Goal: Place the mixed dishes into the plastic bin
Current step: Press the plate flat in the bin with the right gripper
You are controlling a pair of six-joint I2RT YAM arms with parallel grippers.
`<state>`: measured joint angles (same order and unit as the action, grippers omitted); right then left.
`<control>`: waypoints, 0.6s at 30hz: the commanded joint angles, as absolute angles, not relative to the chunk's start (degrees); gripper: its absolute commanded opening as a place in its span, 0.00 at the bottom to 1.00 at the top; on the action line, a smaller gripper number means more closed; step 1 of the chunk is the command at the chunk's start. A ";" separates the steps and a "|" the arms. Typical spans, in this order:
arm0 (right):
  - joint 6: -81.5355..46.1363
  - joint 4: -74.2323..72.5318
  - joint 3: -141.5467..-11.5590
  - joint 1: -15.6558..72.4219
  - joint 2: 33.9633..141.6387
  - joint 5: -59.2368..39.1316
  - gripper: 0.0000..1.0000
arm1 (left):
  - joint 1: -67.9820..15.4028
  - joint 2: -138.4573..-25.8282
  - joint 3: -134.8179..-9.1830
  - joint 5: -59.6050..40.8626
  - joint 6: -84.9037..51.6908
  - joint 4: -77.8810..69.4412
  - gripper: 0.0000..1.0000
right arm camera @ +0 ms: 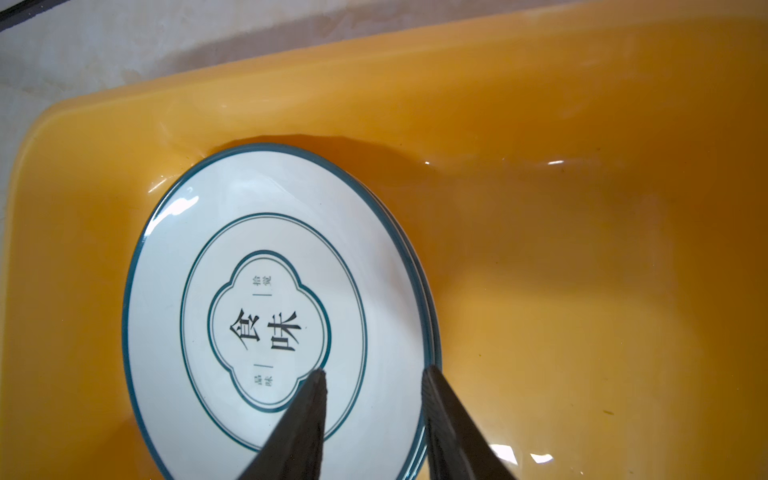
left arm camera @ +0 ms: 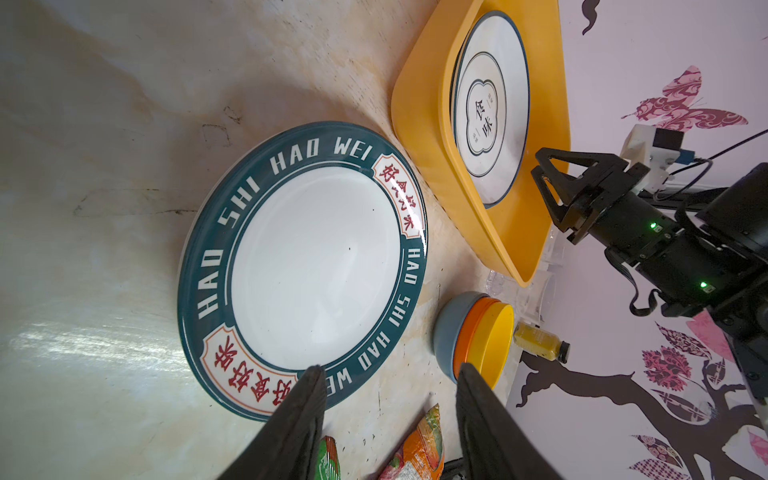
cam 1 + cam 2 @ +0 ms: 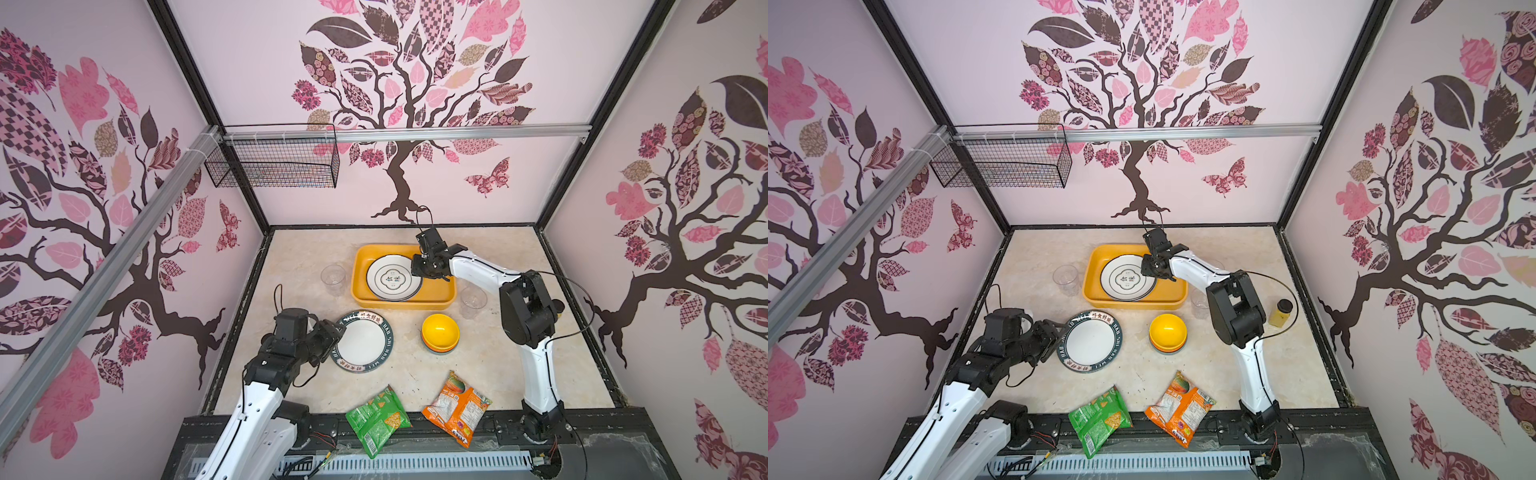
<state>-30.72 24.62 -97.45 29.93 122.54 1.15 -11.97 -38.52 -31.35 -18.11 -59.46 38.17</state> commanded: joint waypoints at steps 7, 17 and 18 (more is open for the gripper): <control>-30.06 27.63 -99.23 30.09 123.98 2.69 0.54 | -11.78 -37.96 -29.58 -17.58 -59.35 38.48 0.54; -33.63 24.63 -98.33 28.23 126.98 -5.60 0.58 | -11.70 -38.23 -29.22 -17.40 -59.27 38.58 0.54; -33.92 24.12 -97.96 28.15 127.03 -6.24 0.59 | -11.73 -38.23 -29.10 -17.40 -59.33 38.50 0.54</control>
